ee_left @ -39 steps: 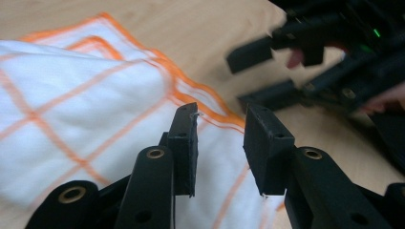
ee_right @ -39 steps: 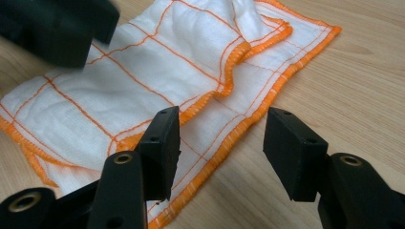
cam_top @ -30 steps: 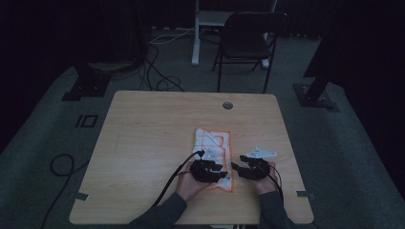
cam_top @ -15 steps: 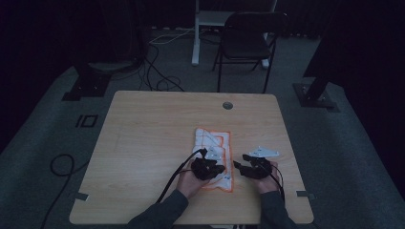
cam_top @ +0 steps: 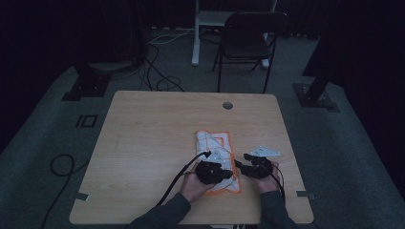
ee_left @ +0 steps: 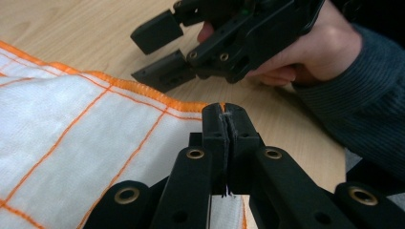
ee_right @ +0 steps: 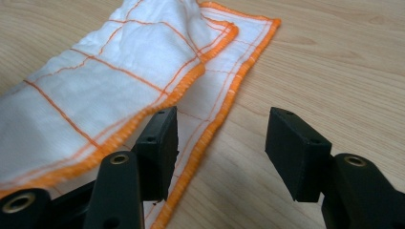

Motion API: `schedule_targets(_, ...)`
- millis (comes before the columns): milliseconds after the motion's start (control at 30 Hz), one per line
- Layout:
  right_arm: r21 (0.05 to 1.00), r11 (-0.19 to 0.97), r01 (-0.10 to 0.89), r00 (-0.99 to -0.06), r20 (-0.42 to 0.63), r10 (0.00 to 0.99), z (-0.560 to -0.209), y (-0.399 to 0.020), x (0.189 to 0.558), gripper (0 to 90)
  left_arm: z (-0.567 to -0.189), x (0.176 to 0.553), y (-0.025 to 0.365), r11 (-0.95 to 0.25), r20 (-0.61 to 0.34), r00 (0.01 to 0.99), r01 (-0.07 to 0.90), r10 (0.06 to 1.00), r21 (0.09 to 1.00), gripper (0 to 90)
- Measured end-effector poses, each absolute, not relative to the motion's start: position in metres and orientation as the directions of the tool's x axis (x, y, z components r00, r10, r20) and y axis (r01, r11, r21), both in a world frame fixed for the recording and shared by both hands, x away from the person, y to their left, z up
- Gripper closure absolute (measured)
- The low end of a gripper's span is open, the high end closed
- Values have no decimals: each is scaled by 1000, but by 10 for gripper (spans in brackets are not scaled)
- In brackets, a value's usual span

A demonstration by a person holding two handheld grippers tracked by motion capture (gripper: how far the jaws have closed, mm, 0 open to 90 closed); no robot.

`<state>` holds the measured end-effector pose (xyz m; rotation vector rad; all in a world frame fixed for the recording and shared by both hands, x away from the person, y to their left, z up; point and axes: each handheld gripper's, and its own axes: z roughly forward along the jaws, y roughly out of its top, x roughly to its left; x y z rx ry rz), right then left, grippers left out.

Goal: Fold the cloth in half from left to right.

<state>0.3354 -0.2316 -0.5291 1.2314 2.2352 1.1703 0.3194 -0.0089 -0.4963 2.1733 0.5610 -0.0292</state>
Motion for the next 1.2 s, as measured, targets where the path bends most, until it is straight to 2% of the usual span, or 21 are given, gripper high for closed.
schedule_targets(233,788,288,544,-566,91,819,-529,-233,337,442,-502,324,-7,-519,-214,890,415,403,748,739)
schedule_targets(433,793,305,527,-577,71,813,-527,-223,343,473,-499,329,15,-494,-186,865,429,466,756,726)
schedule_targets(600,802,322,504,-590,47,806,-521,-213,354,598,-502,334,36,-468,-187,836,458,517,755,725)
schedule_targets(867,800,317,510,-582,49,812,-521,-199,381,737,-510,338,52,-471,-173,812,481,557,739,736)
schedule_targets(1033,789,326,522,-581,48,813,-521,-187,402,753,-516,339,56,-458,-181,795,501,579,734,742)
schedule_targets(1200,762,348,547,-579,43,814,-526,-175,425,683,-517,340,59,-454,-180,789,505,587,734,745)
